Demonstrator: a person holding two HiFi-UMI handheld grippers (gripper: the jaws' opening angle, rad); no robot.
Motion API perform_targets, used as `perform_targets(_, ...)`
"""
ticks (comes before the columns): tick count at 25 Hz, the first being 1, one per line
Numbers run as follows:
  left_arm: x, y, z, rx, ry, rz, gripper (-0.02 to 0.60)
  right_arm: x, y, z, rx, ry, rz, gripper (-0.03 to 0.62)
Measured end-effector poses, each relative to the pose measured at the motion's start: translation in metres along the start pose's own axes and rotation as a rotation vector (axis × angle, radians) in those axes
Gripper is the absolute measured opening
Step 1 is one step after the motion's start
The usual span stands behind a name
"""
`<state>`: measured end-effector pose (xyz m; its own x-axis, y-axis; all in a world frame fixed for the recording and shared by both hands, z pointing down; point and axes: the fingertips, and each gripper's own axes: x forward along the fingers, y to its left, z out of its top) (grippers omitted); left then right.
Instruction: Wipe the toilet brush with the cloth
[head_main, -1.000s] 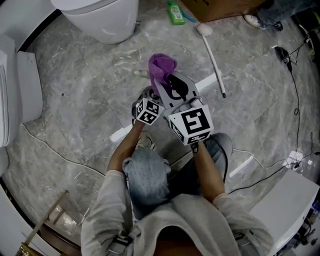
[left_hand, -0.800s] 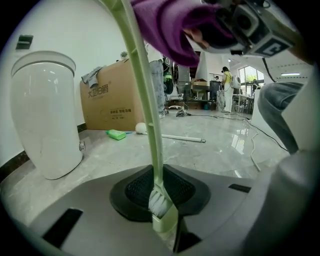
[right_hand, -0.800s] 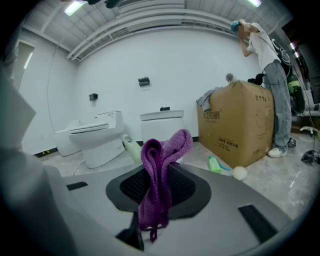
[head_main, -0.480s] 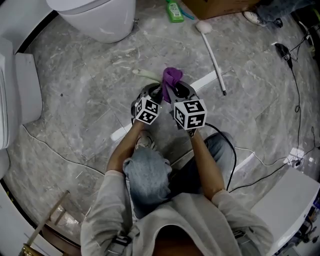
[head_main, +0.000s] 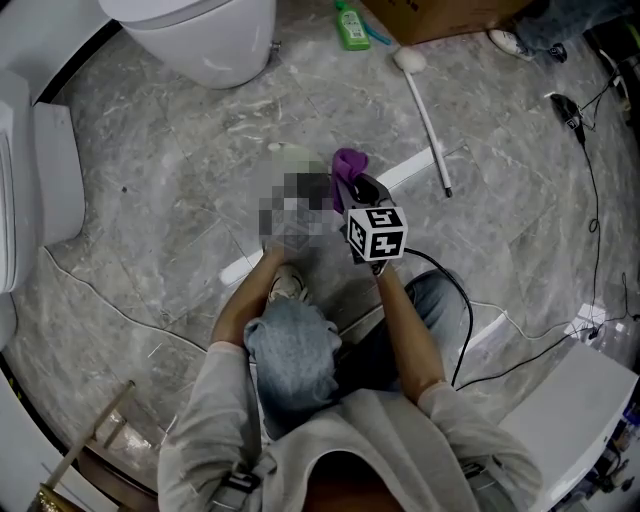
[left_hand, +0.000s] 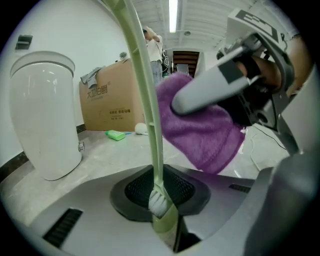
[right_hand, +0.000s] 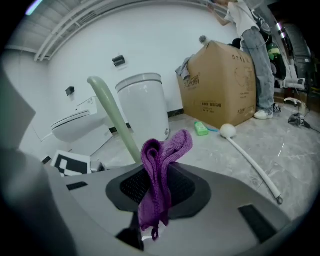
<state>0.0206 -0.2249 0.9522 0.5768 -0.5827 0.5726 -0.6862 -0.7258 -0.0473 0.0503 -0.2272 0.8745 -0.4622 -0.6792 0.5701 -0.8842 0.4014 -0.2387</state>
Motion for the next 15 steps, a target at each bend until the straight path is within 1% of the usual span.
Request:
perform_targets(2,0.000,0.001,0.000,-0.004,-0.004,0.002,0.069,-0.020,0.009,0.033,-0.016,-0.094,0.009,0.112)
perform_targets(4,0.000,0.002,0.001,-0.009,-0.006,0.003,0.069,-0.046,0.027,0.077,-0.041,-0.210,0.052,0.112)
perform_targets(7,0.001,0.002,0.002,-0.008,-0.006,0.001,0.069,-0.087,0.068,0.143,-0.103,-0.371,0.160,0.112)
perform_targets(9,0.002,0.003,0.002,-0.012,-0.005,0.003,0.069,-0.106,0.098,0.173,-0.160,-0.442,0.239,0.112)
perform_targets(10,0.002,0.003,0.002,-0.012,-0.004,0.002,0.069,-0.110,0.110,0.181,-0.190,-0.460,0.267,0.112)
perform_targets(12,0.002,0.003,0.001,-0.011,-0.002,0.001,0.069,-0.110,0.127,0.187,-0.241,-0.466,0.294,0.112)
perform_targets(15,0.002,0.003,0.000,-0.010,0.003,0.000,0.069,-0.095,0.135,0.175,-0.262,-0.431,0.286,0.112)
